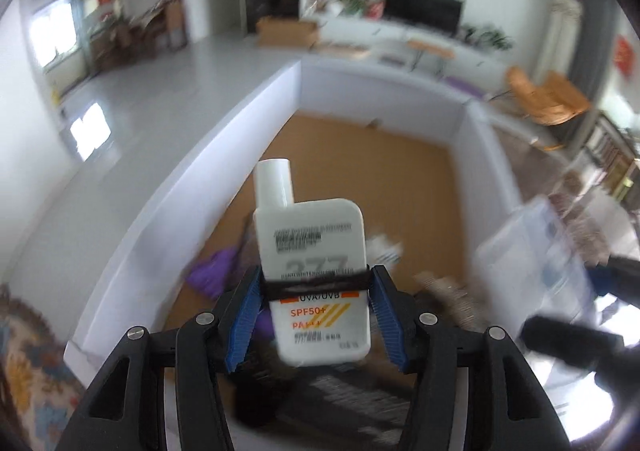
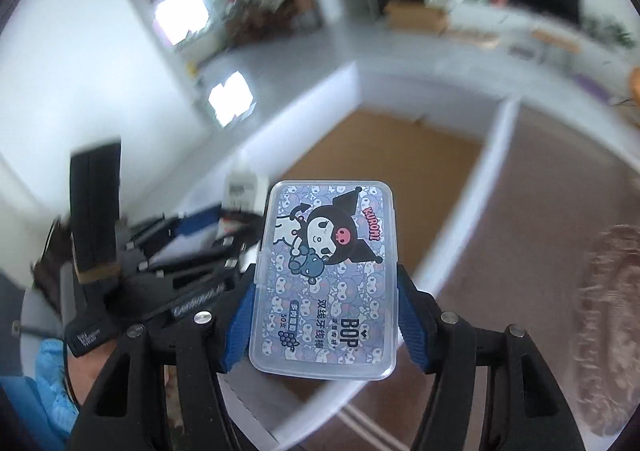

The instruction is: Organize objects

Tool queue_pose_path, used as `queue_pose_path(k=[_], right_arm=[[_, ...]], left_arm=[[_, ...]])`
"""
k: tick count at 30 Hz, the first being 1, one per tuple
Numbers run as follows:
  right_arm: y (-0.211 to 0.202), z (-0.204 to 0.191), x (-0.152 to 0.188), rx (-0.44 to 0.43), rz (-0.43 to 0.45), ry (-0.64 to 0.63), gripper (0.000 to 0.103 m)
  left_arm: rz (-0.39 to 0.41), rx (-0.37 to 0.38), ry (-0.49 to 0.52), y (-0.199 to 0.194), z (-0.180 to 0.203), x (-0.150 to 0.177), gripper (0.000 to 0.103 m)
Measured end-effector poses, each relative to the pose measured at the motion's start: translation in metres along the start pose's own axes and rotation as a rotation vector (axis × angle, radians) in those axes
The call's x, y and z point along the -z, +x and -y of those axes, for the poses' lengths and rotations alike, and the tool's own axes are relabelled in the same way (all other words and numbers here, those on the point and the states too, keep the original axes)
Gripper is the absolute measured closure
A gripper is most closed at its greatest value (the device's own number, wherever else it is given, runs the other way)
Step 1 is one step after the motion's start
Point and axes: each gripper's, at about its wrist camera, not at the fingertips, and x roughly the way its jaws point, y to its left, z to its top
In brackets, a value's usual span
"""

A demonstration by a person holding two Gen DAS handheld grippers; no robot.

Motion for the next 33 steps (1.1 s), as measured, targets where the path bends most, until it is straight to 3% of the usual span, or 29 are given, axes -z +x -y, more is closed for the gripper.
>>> queue_pose_path(k=[1, 3, 8, 11, 14, 17, 20, 22, 24, 25, 29, 33], right_arm=[[0.015, -0.002, -0.001, -0.011, -0.047, 0.002, 0.038], [0.032, -0.004, 0.001, 0.009, -0.090, -0.004, 0.038], [0.010, 0.006, 0.006, 0.025, -0.047, 0.022, 0.017], [-0.008, 0.012, 0.003, 0.086, -0.030, 0.012, 0.016], [-0.019, 0.018, -0.003, 0.128, -0.028, 0.001, 0.016], [-0.025, 0.016, -0.004, 0.140, -0.033, -0.019, 0.015], [-0.019, 0.012, -0.005, 0.155, -0.056, -0.053, 0.015], [-0.015, 0.006, -0.006, 0.165, -0.073, -0.081, 0.015], [-0.005, 0.000, -0.006, 0.169, -0.081, -0.101, 0.015], [-0.004, -0.002, -0.007, 0.168, -0.082, -0.107, 0.015], [-0.004, -0.006, -0.008, 0.174, -0.079, -0.122, 0.015], [-0.007, -0.003, -0.010, 0.189, -0.077, -0.120, 0.015]], left_arm=[[-0.022, -0.008, -0.006, 0.004, -0.002, 0.002, 0.047], [-0.039, -0.004, -0.012, 0.009, -0.002, 0.005, 0.026], [0.058, -0.038, 0.018, -0.013, 0.012, 0.003, 0.001], [0.061, -0.050, -0.056, -0.026, 0.005, 0.000, 0.000], [0.038, 0.010, -0.140, -0.034, -0.005, -0.004, 0.000], [0.088, 0.024, -0.232, -0.046, -0.018, -0.002, 0.000], [0.081, 0.042, -0.205, -0.052, -0.020, -0.004, 0.000], [0.065, -0.003, -0.129, -0.056, -0.012, -0.006, 0.000], [0.071, -0.134, -0.045, -0.061, 0.001, -0.008, 0.000], [0.072, -0.160, -0.032, -0.063, 0.004, -0.009, 0.000], [0.060, -0.153, -0.127, -0.068, 0.001, -0.014, 0.000], [0.025, -0.245, -0.118, -0.067, 0.000, -0.019, 0.000]])
